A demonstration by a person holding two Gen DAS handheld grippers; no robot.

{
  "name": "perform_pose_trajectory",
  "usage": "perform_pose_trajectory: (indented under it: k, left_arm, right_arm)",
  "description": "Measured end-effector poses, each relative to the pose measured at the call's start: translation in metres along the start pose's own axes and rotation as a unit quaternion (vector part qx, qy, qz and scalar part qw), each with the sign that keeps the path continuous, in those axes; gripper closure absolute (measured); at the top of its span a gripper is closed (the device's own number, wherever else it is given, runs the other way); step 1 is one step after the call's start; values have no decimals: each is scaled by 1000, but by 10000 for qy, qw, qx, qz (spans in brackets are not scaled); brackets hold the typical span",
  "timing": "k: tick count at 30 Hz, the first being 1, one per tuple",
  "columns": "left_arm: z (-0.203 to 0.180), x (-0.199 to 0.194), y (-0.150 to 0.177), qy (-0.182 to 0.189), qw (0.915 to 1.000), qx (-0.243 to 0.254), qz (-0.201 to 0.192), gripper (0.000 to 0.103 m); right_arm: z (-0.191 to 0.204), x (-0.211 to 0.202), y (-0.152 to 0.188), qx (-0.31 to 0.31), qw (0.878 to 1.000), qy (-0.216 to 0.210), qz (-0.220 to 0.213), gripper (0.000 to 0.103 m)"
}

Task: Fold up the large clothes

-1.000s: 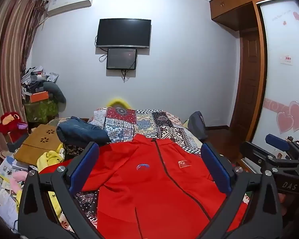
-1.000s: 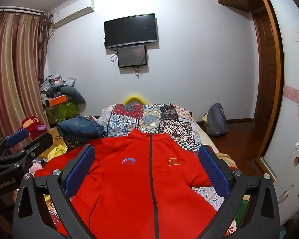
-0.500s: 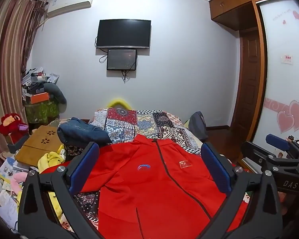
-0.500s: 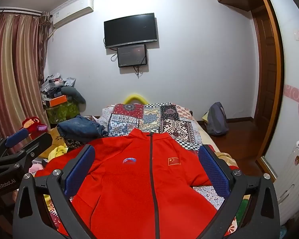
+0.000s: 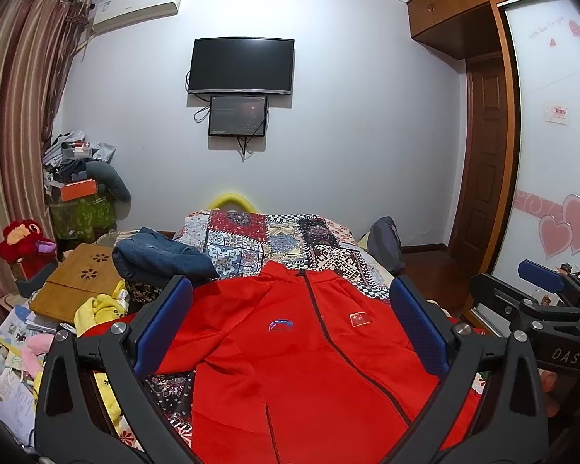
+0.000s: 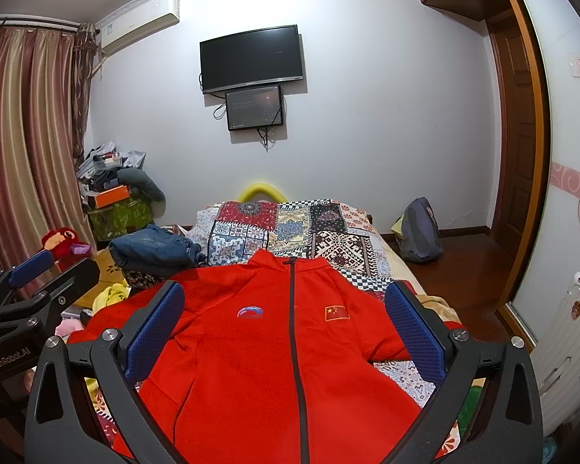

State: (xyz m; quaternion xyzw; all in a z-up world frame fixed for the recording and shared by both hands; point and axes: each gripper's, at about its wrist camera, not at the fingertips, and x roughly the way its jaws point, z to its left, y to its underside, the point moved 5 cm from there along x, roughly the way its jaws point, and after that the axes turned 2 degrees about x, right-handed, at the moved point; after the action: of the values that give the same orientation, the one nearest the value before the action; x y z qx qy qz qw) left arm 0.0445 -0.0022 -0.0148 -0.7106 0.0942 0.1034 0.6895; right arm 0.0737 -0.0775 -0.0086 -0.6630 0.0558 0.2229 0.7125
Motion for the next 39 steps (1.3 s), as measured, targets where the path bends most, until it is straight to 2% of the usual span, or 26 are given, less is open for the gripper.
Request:
perform_pose_trajectory:
  k: [39]
  left_arm:
    - [3, 4, 0, -15, 10000, -10, -2, 0]
  right_arm:
    - [-1, 2, 1, 19, 10000, 5, 11, 0]
